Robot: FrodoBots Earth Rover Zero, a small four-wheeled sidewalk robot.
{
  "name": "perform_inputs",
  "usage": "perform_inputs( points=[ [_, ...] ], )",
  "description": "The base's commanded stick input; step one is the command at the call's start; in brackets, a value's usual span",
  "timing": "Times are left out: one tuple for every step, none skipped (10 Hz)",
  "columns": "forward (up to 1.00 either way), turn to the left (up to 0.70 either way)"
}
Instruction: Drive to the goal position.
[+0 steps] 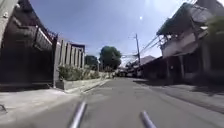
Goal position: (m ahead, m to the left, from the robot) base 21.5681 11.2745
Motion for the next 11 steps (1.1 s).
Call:
perform_inputs(
  points=[
    [1.0,-0.25],
    [1.0,0.0],
    [1.0,0.0],
    [1.0,0.0],
    [1.0,0.0],
    [1.0,0.0],
    [1.0,0.0],
    [1.0,0.0],
    [1.0,-0.02],
    [1.0,-0.02],
    [1.0,0.0]
  ],
)
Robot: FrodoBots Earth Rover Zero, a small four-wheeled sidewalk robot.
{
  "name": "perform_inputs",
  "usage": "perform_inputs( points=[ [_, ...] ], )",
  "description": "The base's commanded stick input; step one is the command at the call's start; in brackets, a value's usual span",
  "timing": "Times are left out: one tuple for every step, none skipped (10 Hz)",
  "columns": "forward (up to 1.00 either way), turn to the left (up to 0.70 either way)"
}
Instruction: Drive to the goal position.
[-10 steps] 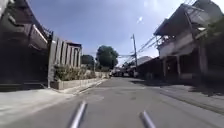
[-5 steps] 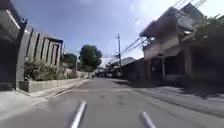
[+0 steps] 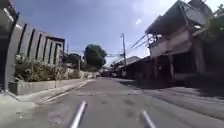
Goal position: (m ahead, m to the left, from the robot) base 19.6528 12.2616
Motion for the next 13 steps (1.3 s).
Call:
perform_inputs(
  points=[
    [1.0,-0.08],
    [1.0,-0.22],
    [1.0,-0.34],
    [1.0,-0.34],
    [1.0,-0.34],
    [1.0,-0.34],
    [1.0,-0.34],
    [1.0,-0.18],
    [1.0,0.0],
    [1.0,0.0],
    [0.94,0.0],
    [0.85,0.0],
    [0.85,0.0]
  ],
)
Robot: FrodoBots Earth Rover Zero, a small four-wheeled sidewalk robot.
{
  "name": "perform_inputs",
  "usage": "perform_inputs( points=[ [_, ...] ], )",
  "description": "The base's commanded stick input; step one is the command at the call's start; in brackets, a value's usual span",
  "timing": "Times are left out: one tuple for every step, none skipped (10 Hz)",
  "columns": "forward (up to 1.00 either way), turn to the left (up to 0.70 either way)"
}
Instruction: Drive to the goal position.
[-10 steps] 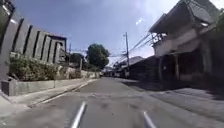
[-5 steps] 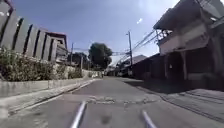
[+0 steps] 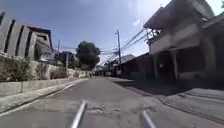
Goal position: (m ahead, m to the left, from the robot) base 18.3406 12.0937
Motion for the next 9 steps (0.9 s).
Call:
perform_inputs(
  points=[
    [0.85,0.0],
    [0.81,0.0],
    [0.73,0.0],
    [0.7,0.0],
    [0.5,0.0],
    [0.5,0.0],
    [0.5,0.0],
    [0.5,0.0],
    [0.5,0.0]
  ],
)
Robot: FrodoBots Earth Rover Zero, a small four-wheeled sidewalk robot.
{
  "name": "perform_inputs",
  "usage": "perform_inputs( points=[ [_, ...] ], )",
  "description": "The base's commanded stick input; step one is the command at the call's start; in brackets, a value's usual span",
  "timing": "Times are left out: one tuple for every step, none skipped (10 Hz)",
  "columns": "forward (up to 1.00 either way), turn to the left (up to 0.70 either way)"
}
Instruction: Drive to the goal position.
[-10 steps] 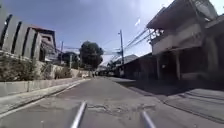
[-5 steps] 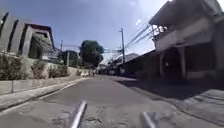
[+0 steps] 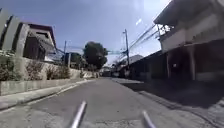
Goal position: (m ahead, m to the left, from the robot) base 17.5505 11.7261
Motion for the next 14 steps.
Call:
perform_inputs(
  points=[
    [0.5,0.0],
    [0.5,0.0],
    [0.5,0.0],
    [0.5,0.0],
    [0.5,0.0],
    [0.5,0.0],
    [0.5,0.0],
    [0.5,0.0],
    [0.5,0.0],
    [0.5,0.0],
    [0.5,-0.1],
    [0.5,-0.26],
    [0.5,-0.48],
    [0.5,-0.48]
  ],
)
